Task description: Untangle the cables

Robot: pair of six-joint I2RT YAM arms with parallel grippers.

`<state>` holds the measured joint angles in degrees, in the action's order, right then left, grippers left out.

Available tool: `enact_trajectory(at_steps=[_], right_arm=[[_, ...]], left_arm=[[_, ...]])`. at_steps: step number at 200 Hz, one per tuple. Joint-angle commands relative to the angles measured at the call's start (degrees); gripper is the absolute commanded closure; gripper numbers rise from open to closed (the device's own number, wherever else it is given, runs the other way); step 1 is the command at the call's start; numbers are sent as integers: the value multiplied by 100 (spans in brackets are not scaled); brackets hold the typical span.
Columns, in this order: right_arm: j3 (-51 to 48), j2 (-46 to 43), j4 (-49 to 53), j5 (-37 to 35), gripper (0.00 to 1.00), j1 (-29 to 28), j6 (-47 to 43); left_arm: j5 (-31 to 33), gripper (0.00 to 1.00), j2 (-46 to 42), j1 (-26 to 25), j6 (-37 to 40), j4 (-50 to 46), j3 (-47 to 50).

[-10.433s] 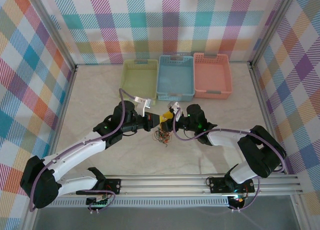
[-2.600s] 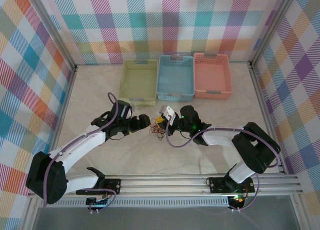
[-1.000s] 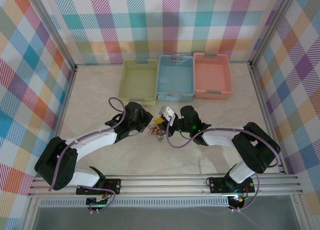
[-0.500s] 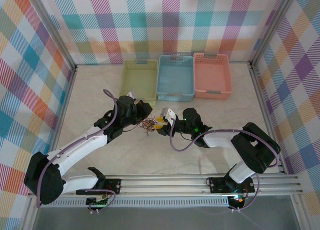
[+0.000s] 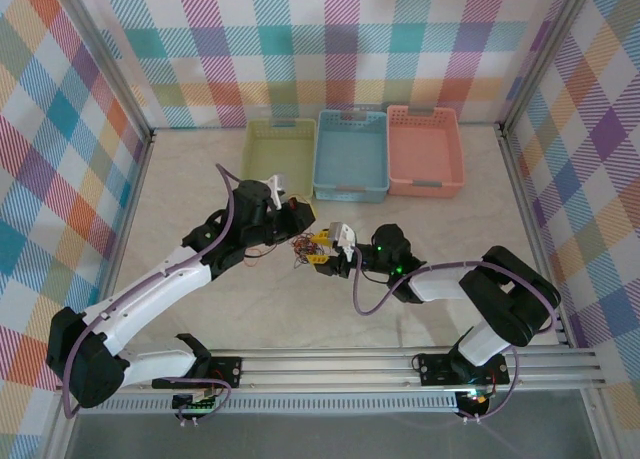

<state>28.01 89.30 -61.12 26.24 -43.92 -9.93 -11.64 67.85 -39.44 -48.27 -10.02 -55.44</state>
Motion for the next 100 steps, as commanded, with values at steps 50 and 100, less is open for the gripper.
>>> enact_trajectory(at_steps=[50,100], right_arm=[[-124,162,-935,318,54,-38,-87],[201,184,-1,250,62,-46,-202]], left_arm=[[-232,100,219,-232,251,-103,-299],[-527,100,170,-380,367,-454,-863]])
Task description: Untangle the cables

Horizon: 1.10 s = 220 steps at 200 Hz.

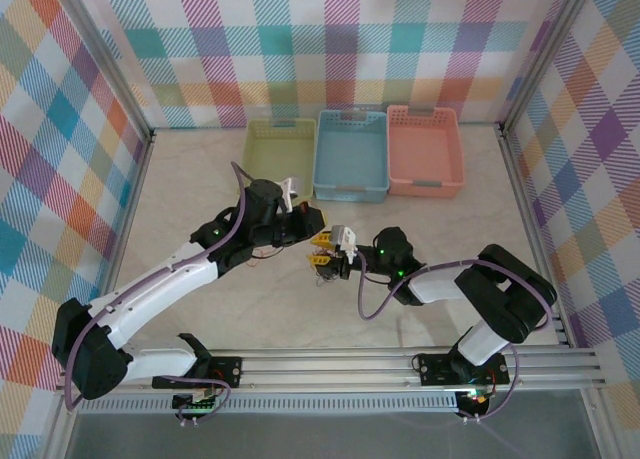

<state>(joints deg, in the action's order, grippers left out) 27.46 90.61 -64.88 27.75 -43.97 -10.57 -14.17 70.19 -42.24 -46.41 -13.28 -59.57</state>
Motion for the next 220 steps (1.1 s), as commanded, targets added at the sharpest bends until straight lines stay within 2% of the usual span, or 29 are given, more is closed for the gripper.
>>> enact_trajectory(at_steps=[1,47,91,113,147,172,220], right_arm=[[266,53,400,95,62,-42,-139],[597,137,1219,-9,63,-51,-139],[829,269,1677,-101,57,-51,-103],[1020,306,2208,-302,56,-51,-153],[1113,351,2452,-555,54,-51,-166],[1177,357,2576,-606,53,-51,-174],[1033,233,2393,-651,54,-51,-200]], left_arm=[[-281,100,-66,-105,179,-139,-468],[-561,100,-58,-132,492,-1057,-1735],[-214,100,171,-126,1082,-2272,-3625],[-177,100,388,-109,1217,-2642,-4432],[102,100,509,-4,1481,-3092,-5383],[88,100,547,66,1545,-3190,-5591],[298,100,435,176,1673,-3153,-5226]])
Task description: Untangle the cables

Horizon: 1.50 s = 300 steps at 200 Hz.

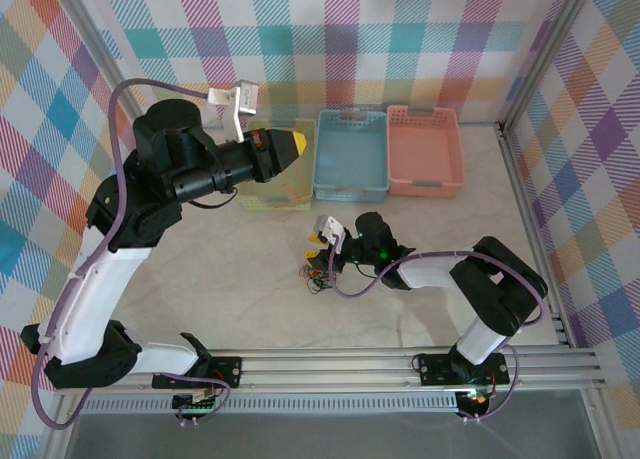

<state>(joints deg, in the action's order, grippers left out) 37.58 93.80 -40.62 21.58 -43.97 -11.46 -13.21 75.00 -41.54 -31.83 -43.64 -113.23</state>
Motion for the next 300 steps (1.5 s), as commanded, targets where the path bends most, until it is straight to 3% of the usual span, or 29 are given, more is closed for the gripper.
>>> enact_trajectory(at_steps=[1,54,125,205,276,300], right_arm=[[21,-88,-34,-42,53,-46,-110],[-139,-250,-174,-620,53,-47,-85],[-365,-472,-278,-2475,50,17,222],[-389,-450,-368,-2206,49,125,408],[-389,-433,-372,-2070,49,173,478],[-383,-424,-383,-2018,49,195,507]], left_arm=[[212,100,-46,108,223,-127,146],[742,100,-187,360,347,-106,445],[1321,100,372,775,459,48,180],[769,100,2454,1981,364,137,-1688],[503,100,4651,2451,769,-46,-3846],[341,100,5066,2604,625,-43,-3917]])
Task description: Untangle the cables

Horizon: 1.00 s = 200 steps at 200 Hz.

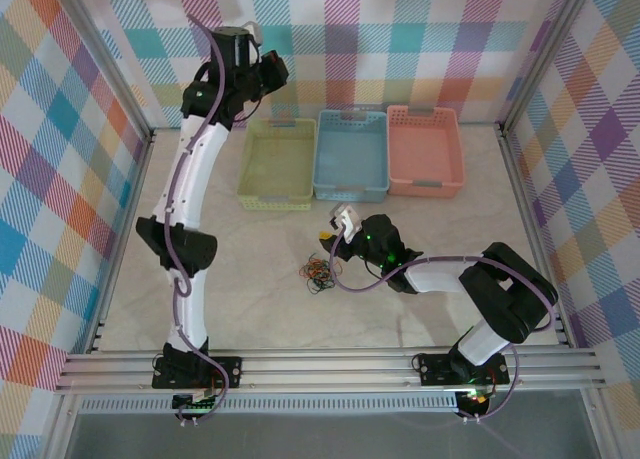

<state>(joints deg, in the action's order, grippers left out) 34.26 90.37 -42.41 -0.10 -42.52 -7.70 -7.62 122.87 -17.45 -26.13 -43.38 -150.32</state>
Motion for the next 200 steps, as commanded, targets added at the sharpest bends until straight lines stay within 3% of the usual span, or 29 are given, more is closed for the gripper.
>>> enact_trajectory(at_steps=[1,64,116,129,149,158,175,200], right_arm=[[-51,-81,-205,150,49,51,134],[-54,-81,-197,247,49,69,155],[-64,-98,-250,383,49,78,155],[-79,-115,-254,410,49,77,148],[-134,-151,-341,490,48,77,114],[-138,-151,-341,530,48,77,103],[-116,-151,-333,609,48,77,94],[-130,-168,-371,764,48,79,74]], left_arm=[[-221,100,298,197,51,-76,-199],[223,100,439,198,-77,181,1680],[19,100,374,176,-165,-328,2702],[-67,88,281,168,-116,-329,2999],[-134,47,-38,154,29,-259,3415],[-174,35,-194,154,67,-273,3511],[-161,26,-465,147,129,-550,3473],[-256,23,-1150,122,152,-611,3848]])
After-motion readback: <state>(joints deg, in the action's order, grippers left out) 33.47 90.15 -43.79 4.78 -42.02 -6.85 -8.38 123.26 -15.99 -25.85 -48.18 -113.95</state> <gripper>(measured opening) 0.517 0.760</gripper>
